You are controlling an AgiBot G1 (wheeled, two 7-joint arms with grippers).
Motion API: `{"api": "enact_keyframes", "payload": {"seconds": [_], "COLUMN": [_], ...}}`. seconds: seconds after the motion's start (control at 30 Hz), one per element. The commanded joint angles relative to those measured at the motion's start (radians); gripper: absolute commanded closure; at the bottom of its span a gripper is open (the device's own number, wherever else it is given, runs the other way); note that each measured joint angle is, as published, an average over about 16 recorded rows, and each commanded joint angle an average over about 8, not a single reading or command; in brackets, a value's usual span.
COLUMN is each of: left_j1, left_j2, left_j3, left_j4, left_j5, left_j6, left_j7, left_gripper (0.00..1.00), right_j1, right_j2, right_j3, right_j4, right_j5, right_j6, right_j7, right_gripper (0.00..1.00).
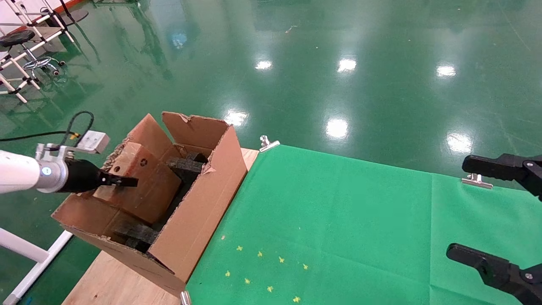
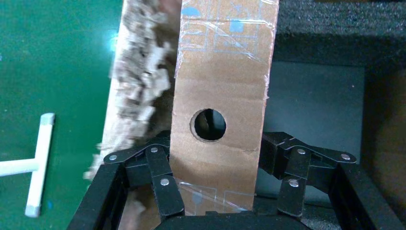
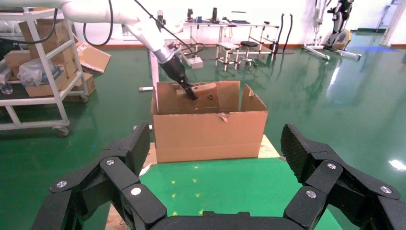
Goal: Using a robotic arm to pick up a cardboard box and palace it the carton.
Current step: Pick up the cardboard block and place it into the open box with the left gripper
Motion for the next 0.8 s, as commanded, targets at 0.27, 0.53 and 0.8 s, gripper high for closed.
{"api": "enact_keyframes", "payload": {"seconds": [0.27, 0.53, 0.8], "left_j1": [0.045, 0.091, 0.132], "left_j2": [0.037, 0.073, 0.100], "left_j3": [-0.003, -0.002, -0.003], "left_j4": [-0.001, 0.003, 0.005], "left_j5": [-0.005, -0.002, -0.003], "left_j6": [-0.031, -0.081, -0.118], "left_j7": [-0.005, -0.016, -0.031], "left_gripper": [1.00, 1.00, 1.00], "right_j1": [0.000, 0.000, 0.000], "right_j2": [0.000, 0.000, 0.000], "right_j3": [0.000, 0.000, 0.000], "right_j4": [0.000, 0.000, 0.000], "right_j5": [0.000, 0.000, 0.000], "right_j6": [0.000, 0.000, 0.000], "right_j7": [0.000, 0.000, 0.000], "right_gripper": [0.00, 0.00, 0.00]}}
